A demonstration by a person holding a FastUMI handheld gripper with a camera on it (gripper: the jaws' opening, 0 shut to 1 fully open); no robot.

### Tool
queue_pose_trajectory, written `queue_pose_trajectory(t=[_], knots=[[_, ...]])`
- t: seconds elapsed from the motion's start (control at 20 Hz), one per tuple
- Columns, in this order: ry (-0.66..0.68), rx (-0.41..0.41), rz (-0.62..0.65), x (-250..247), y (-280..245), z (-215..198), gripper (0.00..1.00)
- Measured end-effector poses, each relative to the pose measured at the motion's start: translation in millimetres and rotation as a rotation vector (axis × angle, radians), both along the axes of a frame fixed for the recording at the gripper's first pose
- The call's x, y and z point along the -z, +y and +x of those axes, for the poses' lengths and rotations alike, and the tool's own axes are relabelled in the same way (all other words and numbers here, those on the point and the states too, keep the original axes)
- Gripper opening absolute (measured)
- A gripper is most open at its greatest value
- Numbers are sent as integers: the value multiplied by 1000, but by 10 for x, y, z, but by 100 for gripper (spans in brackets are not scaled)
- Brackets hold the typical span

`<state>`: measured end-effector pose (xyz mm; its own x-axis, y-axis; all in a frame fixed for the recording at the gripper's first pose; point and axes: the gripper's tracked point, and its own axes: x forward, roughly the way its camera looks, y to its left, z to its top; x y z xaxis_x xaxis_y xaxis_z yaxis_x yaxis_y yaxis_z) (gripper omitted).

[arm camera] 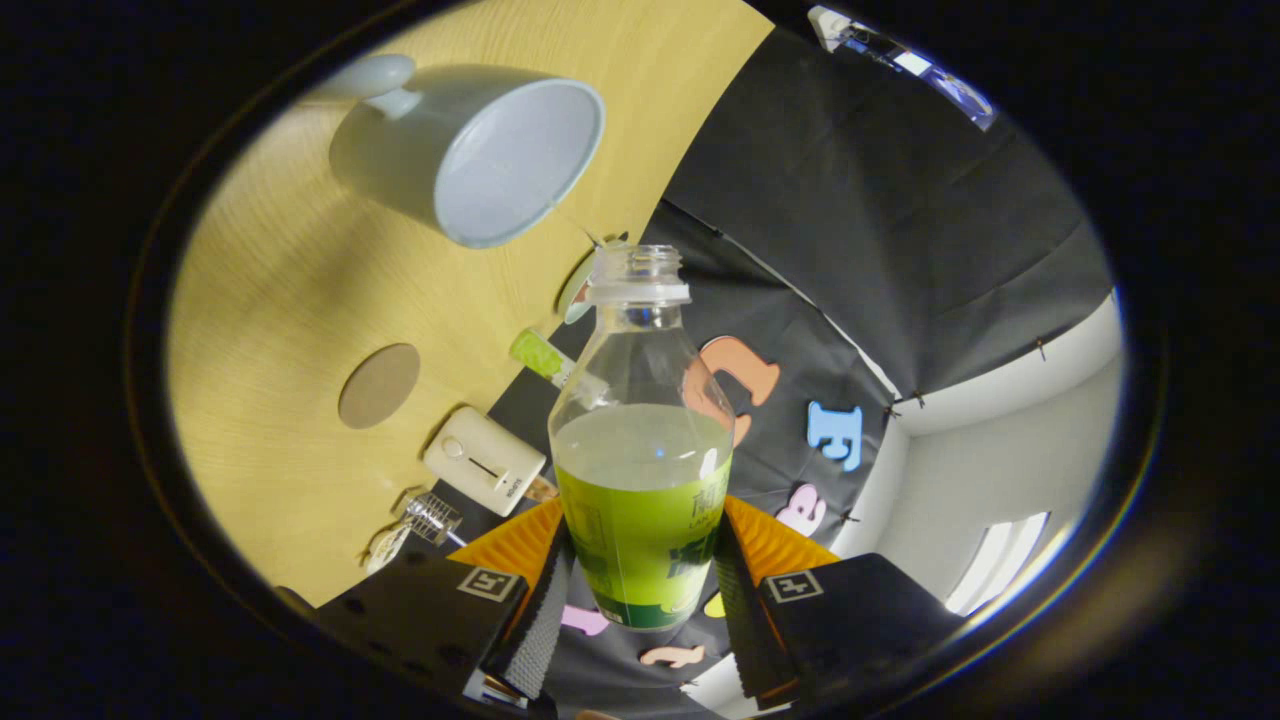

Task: Take the bottle from table, then pour the juice into the cup, finally place the bottle on the coaster

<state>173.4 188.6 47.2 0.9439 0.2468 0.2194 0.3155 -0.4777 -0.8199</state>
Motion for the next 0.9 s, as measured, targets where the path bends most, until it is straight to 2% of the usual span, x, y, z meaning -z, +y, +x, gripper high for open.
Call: queue_pose_trajectory(t=[0.35,0.9], knots=[[-7,-8,30,-24,-50,5,75],[111,6,257,16,-72,-33,75]])
